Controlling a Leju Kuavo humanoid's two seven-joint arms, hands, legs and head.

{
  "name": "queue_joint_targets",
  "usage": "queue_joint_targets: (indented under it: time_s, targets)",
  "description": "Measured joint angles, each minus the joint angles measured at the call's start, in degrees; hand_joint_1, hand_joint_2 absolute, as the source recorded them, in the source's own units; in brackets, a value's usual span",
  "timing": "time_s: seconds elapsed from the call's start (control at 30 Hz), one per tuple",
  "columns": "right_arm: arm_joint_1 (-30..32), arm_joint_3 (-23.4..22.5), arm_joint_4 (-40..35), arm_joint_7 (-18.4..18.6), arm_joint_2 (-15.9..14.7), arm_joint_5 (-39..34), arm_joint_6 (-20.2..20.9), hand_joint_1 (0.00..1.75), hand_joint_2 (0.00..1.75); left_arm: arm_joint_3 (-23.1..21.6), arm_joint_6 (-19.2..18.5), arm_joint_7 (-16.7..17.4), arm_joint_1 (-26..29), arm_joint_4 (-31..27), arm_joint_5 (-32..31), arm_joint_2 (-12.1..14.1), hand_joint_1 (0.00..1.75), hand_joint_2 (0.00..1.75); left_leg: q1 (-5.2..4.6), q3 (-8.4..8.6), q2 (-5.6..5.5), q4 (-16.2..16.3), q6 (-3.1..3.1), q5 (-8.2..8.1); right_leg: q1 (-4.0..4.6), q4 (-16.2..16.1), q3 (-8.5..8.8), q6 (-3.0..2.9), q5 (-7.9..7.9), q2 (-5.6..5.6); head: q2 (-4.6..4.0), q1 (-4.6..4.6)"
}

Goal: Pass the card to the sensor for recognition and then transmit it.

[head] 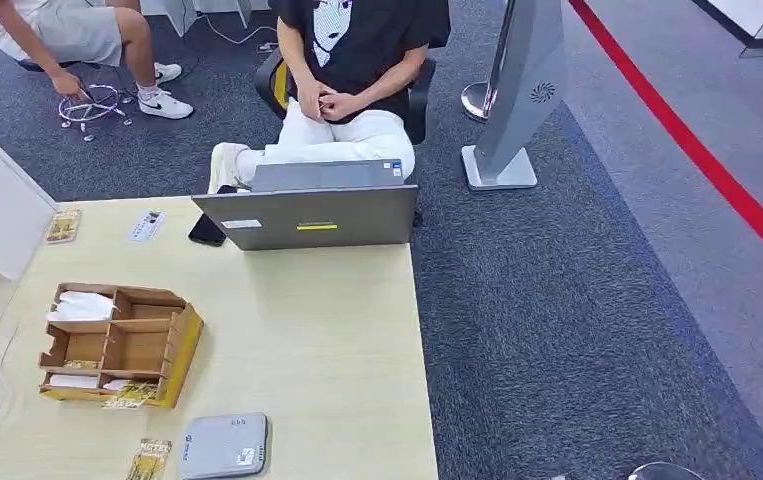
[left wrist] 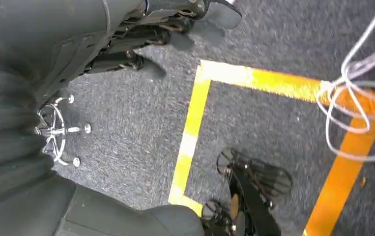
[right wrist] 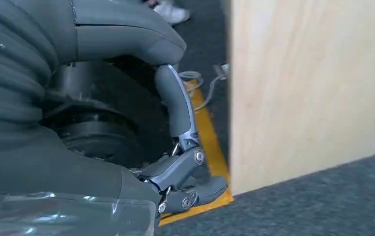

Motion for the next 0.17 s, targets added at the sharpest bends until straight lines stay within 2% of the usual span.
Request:
queue_joint_targets:
  time_s: [0.17]
  targets:
    - [-1.88, 2.84, 5.75, 0.02, -1.99, 1.92, -2.47, 0.00, 1.75, -2.43, -0.94, -2.36, -3.01, 6.38, 0.72, 2.19, 0.00, 1.75, 0.00, 0.00, 0.00, 0.00, 0.00, 0.00, 0.00, 0.00, 0.02, 0.00, 0.00, 0.00, 0.00, -0.02]
